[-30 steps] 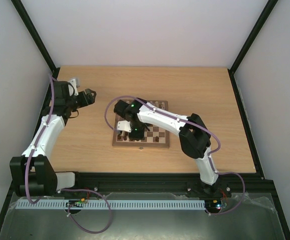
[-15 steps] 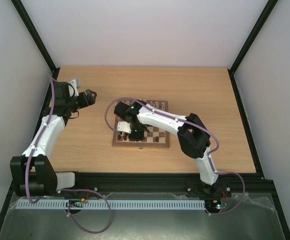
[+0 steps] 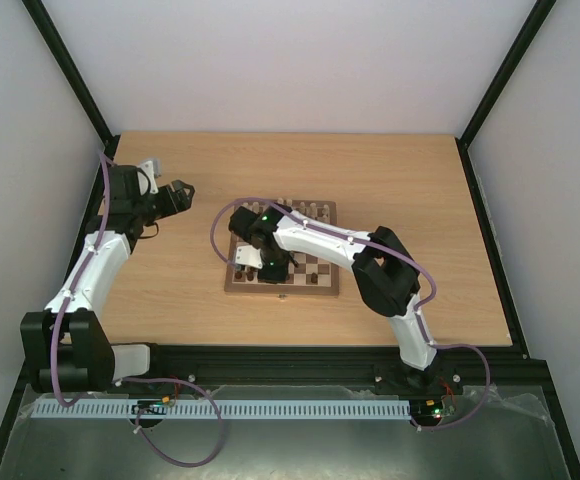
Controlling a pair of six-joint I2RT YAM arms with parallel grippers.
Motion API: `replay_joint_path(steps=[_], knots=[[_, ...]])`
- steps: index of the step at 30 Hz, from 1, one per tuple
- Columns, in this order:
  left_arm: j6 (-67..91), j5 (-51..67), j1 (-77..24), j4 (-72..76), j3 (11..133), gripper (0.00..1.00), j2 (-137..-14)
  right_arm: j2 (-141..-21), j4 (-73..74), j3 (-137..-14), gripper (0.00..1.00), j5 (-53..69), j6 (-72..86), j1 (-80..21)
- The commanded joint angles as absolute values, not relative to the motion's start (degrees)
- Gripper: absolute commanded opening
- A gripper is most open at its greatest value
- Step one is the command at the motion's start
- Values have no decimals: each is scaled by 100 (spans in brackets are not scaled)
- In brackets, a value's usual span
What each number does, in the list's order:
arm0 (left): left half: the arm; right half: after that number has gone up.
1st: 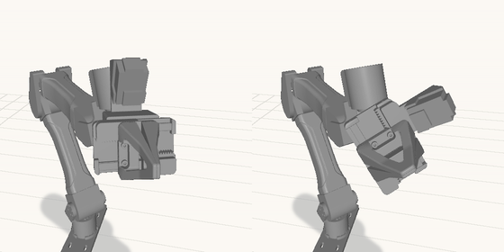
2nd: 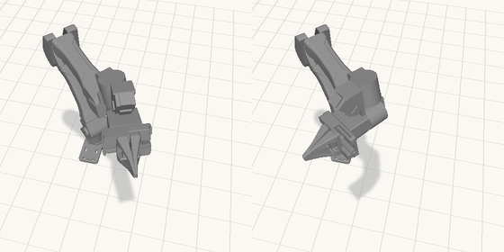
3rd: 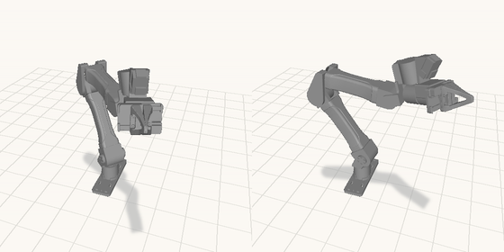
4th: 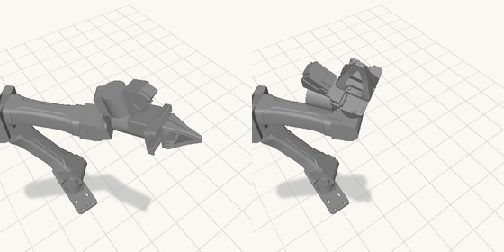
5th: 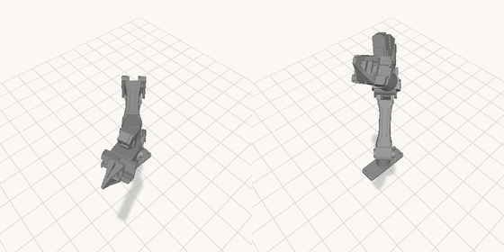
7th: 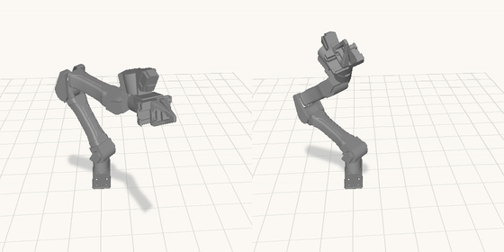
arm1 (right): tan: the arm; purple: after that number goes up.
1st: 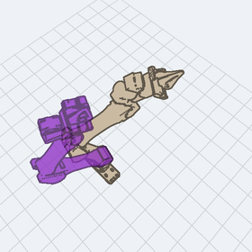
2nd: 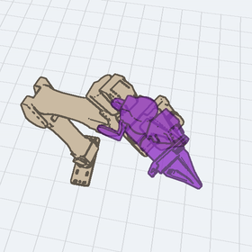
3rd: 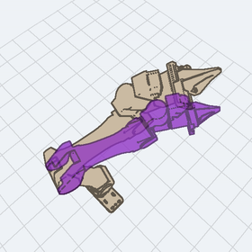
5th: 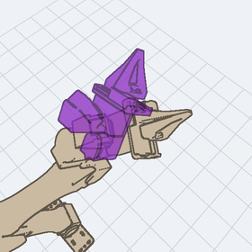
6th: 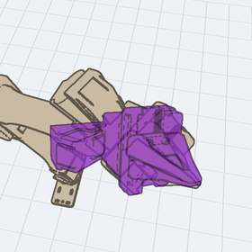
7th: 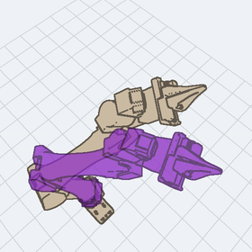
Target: Set up the chess pieces on the board
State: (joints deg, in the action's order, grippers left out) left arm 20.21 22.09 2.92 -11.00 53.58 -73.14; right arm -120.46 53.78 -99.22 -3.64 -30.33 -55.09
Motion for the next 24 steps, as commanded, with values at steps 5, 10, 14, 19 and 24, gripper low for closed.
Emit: replay_joint_path(steps=[5, 10, 14, 19, 24], knots=[[2101, 2311, 333, -1002, 5315, 84, -7347, -11902, 5671, -9967, 29, -431, -3032, -5545], [2006, 2387, 333, -1066, 5393, 86, -7447, -11556, 5666, -10095, 33, -394, -3093, -5539], [1634, 2750, 321, -1179, 5600, 91, -7569, -11294, 5676, -10227, 35, -304, -3116, -5509], [629, 2502, 153, -1792, 6029, 93, -7811, -11026, 5652, -10206, 35, -96, -2970, -5120], [-233, 1788, -255, -1372, 5777, 99, -7500, -10956, 5522, -10143, 34, 52, -2703, -4446]])
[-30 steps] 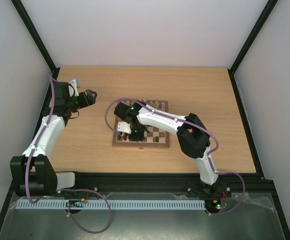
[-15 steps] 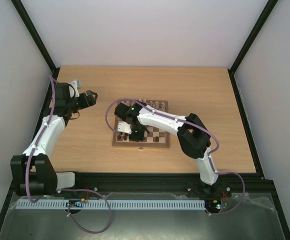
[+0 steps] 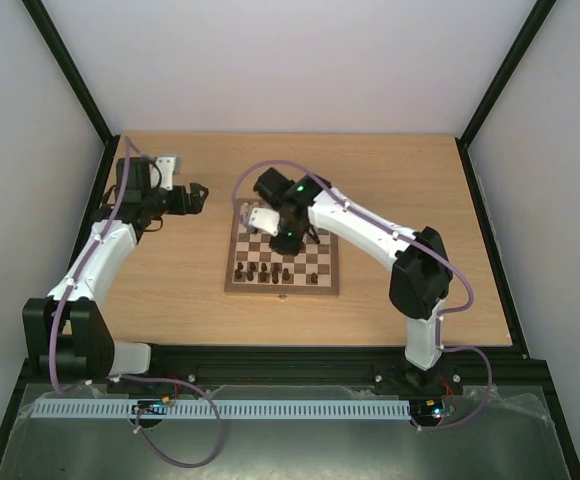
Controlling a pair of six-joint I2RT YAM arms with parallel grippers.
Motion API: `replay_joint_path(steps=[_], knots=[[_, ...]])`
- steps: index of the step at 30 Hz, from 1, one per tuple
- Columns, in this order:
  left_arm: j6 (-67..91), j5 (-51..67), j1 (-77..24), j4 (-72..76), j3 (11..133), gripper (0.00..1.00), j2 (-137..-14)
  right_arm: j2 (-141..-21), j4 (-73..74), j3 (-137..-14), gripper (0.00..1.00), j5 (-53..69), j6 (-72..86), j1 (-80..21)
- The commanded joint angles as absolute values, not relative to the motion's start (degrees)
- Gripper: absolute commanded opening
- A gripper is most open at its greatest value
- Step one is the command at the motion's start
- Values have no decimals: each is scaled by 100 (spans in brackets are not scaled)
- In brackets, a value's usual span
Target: Set up the chess pieces on the board
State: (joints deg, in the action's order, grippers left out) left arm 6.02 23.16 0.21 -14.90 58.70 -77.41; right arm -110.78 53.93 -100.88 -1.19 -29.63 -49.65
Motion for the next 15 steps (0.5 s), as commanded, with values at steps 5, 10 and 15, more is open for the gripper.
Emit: replay_joint_path(steps=[5, 10, 15], knots=[[-97, 2260, -255, -1605, 5812, 99, -7795, -10971, 5384, -9957, 32, 226, -2559, -3915], [-334, 3148, -264, -1724, 5853, 99, -7873, -10993, 5088, -9565, 31, 189, -2542, -3733], [-288, 3162, -264, -1792, 5884, 99, -7902, -11194, 4870, -9400, 31, 330, -2487, -3727]])
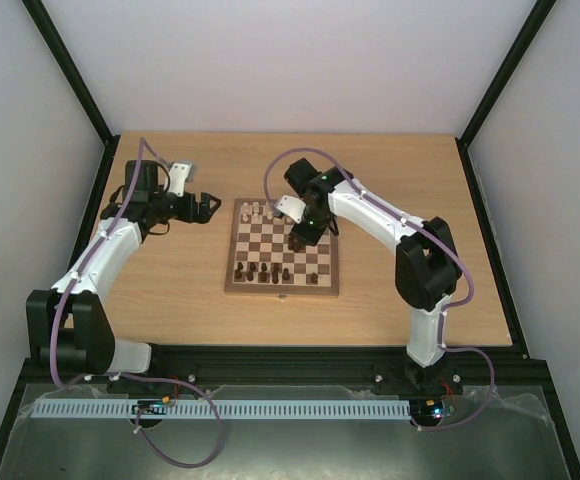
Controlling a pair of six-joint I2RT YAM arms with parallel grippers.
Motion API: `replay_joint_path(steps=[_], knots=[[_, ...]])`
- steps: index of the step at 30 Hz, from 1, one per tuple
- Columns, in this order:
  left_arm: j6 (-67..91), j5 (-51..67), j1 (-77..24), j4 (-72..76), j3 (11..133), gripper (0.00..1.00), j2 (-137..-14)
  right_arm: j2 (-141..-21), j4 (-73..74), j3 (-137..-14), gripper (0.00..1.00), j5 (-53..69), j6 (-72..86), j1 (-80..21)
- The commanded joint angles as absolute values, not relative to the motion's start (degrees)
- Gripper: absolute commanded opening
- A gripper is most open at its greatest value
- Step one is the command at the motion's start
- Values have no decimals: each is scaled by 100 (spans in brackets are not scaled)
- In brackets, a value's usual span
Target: Set up the chess pieces on the board
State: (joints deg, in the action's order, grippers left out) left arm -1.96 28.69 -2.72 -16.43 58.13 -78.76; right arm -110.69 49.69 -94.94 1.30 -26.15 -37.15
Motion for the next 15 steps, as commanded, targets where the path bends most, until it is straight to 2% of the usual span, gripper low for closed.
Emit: replay_joint_path(steps=[1, 8, 15], knots=[[-254, 3170, -264, -1793, 5880, 99, -7905, -11254, 4847, -9414, 31, 368, -2469, -3727], [-82, 3292, -264, -1733, 5794, 99, -7859, -11581, 4854, -9656, 34, 477, -2501, -3727], [-106, 3369, -264, -1680, 5759, 99, -7831, -11748, 4936, -9669, 33, 554, -2610, -3727]])
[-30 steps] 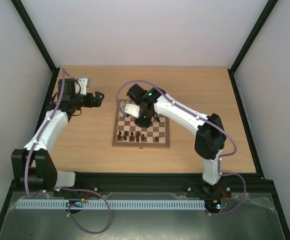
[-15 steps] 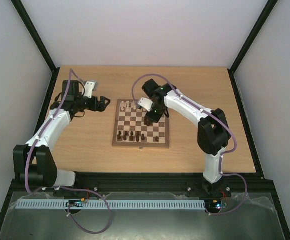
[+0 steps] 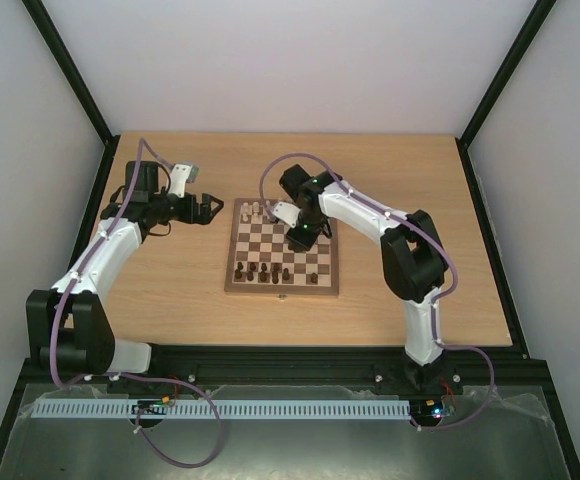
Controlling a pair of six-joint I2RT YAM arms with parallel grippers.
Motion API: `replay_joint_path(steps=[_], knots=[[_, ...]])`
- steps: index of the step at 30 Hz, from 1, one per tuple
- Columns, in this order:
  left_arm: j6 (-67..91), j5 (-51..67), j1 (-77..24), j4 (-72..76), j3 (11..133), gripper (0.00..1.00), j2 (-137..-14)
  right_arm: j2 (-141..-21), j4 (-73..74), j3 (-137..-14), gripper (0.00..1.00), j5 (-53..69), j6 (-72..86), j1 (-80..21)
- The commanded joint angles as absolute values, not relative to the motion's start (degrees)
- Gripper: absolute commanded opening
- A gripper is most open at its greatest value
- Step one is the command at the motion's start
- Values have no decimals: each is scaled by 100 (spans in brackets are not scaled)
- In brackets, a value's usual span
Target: Set up the chess pieces on the board
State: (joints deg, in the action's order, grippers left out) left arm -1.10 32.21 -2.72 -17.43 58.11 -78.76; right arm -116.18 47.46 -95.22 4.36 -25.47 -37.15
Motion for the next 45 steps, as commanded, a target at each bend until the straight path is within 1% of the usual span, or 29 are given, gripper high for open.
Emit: replay_joint_path(steps=[1, 8, 13, 20, 23, 29, 35, 39, 45], knots=[[-106, 3367, -264, -1667, 5765, 99, -7841, -11772, 4939, -9668, 32, 555, -2610, -3727], [6, 3368, -264, -1536, 5731, 99, -7906, -11921, 4913, -9716, 23, 696, -2552, -3727], [59, 3383, -264, -1491, 5689, 98, -7938, -11960, 4895, -9752, 19, 749, -2522, -3727], [140, 3393, -264, -1409, 5651, 98, -7980, -11935, 4990, -9726, 8, 756, -2565, -3727], [164, 3394, -264, -1385, 5630, 98, -7997, -11832, 5048, -9648, 4, 747, -2588, -3727], [250, 3444, -265, -1285, 5584, 98, -8031, -11415, 5125, -9322, 4, 644, -2720, -3806], [279, 3471, -264, -1216, 5558, 98, -8052, -10975, 5147, -8811, 4, 499, -2944, -4108], [290, 3483, -264, -1204, 5542, 98, -8051, -10826, 5112, -8619, 4, 462, -3008, -4322], [290, 3488, -265, -1222, 5517, 98, -8017, -10813, 5145, -8566, 4, 529, -3063, -4351]])
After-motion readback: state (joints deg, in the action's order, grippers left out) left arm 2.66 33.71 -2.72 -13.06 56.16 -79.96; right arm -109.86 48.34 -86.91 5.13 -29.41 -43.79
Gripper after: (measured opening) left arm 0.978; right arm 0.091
